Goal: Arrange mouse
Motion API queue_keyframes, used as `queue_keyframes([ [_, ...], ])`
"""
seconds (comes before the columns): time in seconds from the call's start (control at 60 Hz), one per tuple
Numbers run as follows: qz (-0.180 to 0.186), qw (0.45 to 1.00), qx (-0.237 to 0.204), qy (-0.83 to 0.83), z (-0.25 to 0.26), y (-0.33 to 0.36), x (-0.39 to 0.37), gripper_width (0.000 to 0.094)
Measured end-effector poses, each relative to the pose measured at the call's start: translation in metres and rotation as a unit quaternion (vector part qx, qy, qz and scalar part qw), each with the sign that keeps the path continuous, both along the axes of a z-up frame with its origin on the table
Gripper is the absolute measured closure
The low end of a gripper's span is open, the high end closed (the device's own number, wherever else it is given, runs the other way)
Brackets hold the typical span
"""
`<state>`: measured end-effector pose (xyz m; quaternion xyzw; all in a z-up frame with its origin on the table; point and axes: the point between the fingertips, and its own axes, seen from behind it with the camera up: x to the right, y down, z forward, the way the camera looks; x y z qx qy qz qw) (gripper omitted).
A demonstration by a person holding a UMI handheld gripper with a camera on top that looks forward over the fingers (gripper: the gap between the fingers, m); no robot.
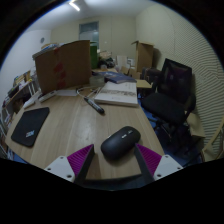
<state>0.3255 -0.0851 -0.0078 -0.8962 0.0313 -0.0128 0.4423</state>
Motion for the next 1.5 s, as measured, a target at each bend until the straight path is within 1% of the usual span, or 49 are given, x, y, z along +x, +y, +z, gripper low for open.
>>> queue_keyframes([
  [0.1,-0.001,1.0,0.021,-0.004,0.0,0.027,-0.003,0.0098],
  [0.2,-0.013,0.999,0.047,-0.007,0.002,0.046,-0.001,0.0101],
  [0.233,-0.017,0.998,0.058,-0.008,0.003,0.05,-0.001,0.0126],
  [0.25,-0.019,0.998,0.064,-0.008,0.003,0.052,-0.001,0.0115],
  [0.267,-0.021,0.997,0.069,-0.008,0.003,0.054,-0.001,0.0145],
  [0.333,-0.023,0.997,0.078,-0.007,0.003,0.058,-0.005,0.0339],
  [0.35,-0.024,0.997,0.078,-0.006,0.003,0.058,-0.006,0.0436],
  [0.4,-0.034,0.997,0.069,-0.013,0.002,0.057,-0.006,0.0469],
  [0.483,-0.039,0.998,0.038,-0.027,0.0,0.056,-0.006,0.0519],
  [0.517,-0.043,0.998,0.028,-0.022,0.0,0.056,-0.006,0.0551],
  [0.583,-0.055,0.998,0.004,-0.014,0.004,0.052,-0.006,0.0586],
  [0.617,-0.063,0.998,0.006,-0.012,0.014,0.051,-0.008,0.0593],
  [0.683,-0.078,0.996,0.049,-0.018,0.064,0.055,-0.019,0.0595],
  [0.75,-0.073,0.992,0.101,-0.018,0.128,0.067,-0.056,0.0593],
  [0.833,-0.038,0.986,0.16,-0.008,0.191,0.08,-0.138,0.0597],
  [0.883,-0.005,0.982,0.187,0.01,0.209,0.087,-0.201,0.0597],
  [0.917,0.023,0.98,0.195,0.018,0.213,0.097,-0.241,0.0596],
  [0.983,0.068,0.981,0.18,0.0,0.19,0.098,-0.309,0.0595],
  [1.033,0.097,0.982,0.164,-0.012,0.151,0.101,-0.356,0.0598],
  [1.083,0.115,0.986,0.124,-0.008,0.113,0.097,-0.386,0.0597],
  [1.133,0.117,0.99,0.08,0.001,0.077,0.091,-0.404,0.0587],
  [1.183,0.116,0.991,0.062,0.001,0.052,0.09,-0.414,0.0584],
  [1.25,0.104,0.994,0.034,-0.018,0.027,0.087,-0.411,0.0567],
  [1.333,0.094,0.995,0.014,-0.024,0.005,0.085,-0.406,0.0569],
  [1.35,0.091,0.996,0.008,-0.023,0.0,0.084,-0.405,0.0555],
  [1.383,0.091,0.995,0.02,-0.023,0.002,0.086,-0.406,0.0557],
  [1.45,0.099,0.994,0.022,-0.032,0.0,0.085,-0.405,0.0478],
  [1.5,0.1,0.995,0.008,-0.029,0.001,0.085,-0.405,0.0443],
])
